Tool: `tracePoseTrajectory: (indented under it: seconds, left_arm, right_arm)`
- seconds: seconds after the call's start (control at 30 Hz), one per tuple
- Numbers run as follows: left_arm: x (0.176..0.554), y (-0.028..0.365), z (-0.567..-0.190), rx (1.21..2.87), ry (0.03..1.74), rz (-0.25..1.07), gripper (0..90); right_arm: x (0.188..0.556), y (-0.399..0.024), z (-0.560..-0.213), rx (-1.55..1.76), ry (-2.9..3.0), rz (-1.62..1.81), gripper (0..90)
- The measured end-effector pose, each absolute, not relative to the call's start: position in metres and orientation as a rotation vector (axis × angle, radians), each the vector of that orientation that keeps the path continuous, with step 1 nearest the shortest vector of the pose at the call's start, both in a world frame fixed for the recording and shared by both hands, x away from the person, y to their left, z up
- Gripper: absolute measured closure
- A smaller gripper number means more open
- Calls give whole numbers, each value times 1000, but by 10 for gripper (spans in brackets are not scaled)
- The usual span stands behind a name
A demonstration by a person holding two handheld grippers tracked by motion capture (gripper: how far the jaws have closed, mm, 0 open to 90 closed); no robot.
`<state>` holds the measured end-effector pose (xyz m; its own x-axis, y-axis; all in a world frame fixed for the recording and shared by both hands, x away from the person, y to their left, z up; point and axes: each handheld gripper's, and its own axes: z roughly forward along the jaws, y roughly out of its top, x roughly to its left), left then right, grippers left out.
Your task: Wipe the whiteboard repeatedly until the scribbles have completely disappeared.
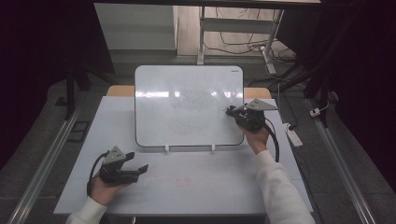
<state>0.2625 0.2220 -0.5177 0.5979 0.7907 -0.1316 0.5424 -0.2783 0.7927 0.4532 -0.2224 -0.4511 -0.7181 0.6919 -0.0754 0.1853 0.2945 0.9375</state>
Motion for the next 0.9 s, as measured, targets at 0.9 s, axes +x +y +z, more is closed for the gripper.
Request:
tracePoseTrajectory:
  seconds: [0.9]
  left_arm:
    - [261, 223, -516, 1957, 1057, 370, 236]
  right_arm:
    - [458, -207, -450, 811, 2060, 1491, 778]
